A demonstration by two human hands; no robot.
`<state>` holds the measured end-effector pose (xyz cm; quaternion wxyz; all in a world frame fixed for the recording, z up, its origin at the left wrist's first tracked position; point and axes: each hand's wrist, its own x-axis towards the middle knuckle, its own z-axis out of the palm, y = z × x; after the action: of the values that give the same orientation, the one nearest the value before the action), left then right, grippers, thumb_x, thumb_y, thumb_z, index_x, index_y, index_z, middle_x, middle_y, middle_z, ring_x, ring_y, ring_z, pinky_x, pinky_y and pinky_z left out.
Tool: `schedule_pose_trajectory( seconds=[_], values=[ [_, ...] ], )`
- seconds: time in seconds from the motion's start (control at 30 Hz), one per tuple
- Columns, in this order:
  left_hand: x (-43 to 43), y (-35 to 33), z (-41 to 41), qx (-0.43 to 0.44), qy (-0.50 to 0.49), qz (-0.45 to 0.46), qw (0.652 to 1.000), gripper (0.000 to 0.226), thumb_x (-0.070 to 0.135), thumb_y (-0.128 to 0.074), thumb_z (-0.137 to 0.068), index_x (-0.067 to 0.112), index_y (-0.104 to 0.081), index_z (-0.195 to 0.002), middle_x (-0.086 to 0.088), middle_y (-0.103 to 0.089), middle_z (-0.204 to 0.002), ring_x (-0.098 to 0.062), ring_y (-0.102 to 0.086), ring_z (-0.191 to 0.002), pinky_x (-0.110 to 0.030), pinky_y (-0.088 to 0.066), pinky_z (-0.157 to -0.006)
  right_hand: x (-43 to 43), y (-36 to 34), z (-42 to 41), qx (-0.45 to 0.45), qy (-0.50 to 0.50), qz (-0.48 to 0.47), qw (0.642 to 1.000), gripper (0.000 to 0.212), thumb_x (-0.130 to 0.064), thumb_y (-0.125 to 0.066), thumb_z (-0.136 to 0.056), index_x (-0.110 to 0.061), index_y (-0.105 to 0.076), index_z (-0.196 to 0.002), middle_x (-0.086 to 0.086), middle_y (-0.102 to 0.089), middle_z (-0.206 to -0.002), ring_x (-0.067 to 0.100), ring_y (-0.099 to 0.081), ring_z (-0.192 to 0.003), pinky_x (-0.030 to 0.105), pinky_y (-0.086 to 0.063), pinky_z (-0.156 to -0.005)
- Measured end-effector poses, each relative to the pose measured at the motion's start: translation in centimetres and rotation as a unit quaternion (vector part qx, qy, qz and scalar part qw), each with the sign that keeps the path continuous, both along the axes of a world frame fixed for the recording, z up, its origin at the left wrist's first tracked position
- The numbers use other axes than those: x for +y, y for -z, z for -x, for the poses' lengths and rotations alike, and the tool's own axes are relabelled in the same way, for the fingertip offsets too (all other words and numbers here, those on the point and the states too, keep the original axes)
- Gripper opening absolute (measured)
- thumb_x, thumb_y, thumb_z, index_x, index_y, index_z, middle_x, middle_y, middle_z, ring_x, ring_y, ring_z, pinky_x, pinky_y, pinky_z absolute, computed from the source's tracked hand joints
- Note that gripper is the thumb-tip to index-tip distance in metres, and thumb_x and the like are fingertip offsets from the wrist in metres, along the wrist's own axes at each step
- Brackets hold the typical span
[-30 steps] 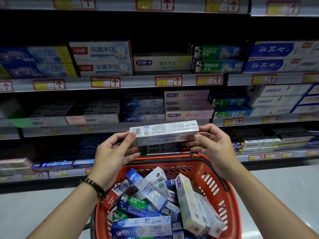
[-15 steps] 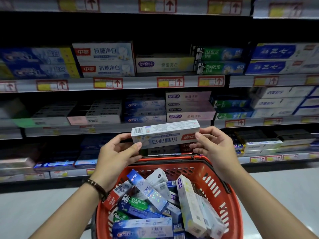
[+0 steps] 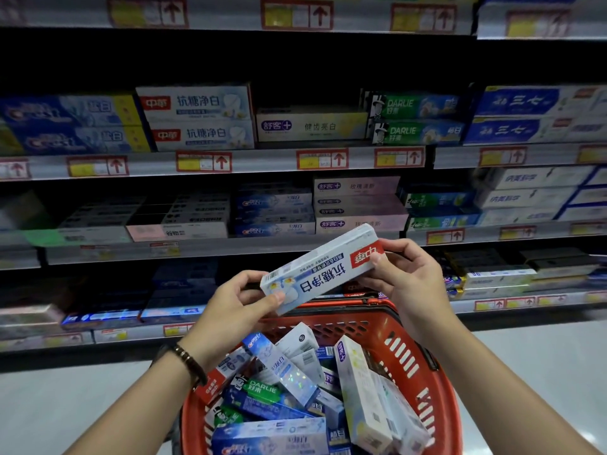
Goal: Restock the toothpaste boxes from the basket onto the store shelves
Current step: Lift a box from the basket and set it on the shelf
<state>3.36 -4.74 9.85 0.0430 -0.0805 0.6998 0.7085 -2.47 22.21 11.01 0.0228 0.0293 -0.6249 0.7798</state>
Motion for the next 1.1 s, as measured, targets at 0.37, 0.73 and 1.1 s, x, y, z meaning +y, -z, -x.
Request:
schedule_pose_trajectory(
  seconds=[0.37, 0.73, 1.1],
  values=[
    [1.0, 0.1, 0.5, 0.059, 0.057, 0.110, 0.991, 0.036, 0.033, -0.083, -0.083, 0.040, -0.073, -0.117, -0.004, -0.076, -0.107, -0.021, -0.074, -0.103, -0.038, -0.062, -0.091, -1.0, 0.2, -0.3, 0.056, -0.012, -0.098, 0.994, 0.015, -0.011, -0.073, -0.098, -0.010, -0.071, -0.113, 0.009, -0.080, -0.106, 0.024, -0.078, -0.103, 0.045, -0.066, -0.085],
    [2.5, 0.2, 0.7, 0.065, 0.047, 0.121, 0.989, 0.027, 0.021, -0.081, -0.090, 0.029, -0.073, -0.114, 0.004, -0.078, -0.104, -0.014, -0.074, -0.099, -0.028, -0.060, -0.078, -2.4, 0.1, -0.6, 0.061, -0.029, -0.078, 0.995, 0.042, -0.015, -0.074, -0.097, -0.024, -0.065, -0.137, 0.004, -0.080, -0.107, 0.018, -0.078, -0.101, 0.033, -0.066, -0.071],
    [2.8, -0.6, 1.0, 0.031, 0.035, -0.022, 0.999, 0.034, 0.019, -0.073, -0.095, 0.019, -0.059, -0.126, -0.006, -0.077, -0.119, -0.028, -0.074, -0.109, -0.048, -0.059, -0.091, -2.6, 1.2, -0.9, 0.021, -0.177, -0.143, 0.974, 0.054, -0.013, -0.086, -0.086, -0.027, -0.067, -0.135, 0.004, -0.080, -0.112, 0.025, -0.077, -0.106, 0.046, -0.066, -0.081]
  ],
)
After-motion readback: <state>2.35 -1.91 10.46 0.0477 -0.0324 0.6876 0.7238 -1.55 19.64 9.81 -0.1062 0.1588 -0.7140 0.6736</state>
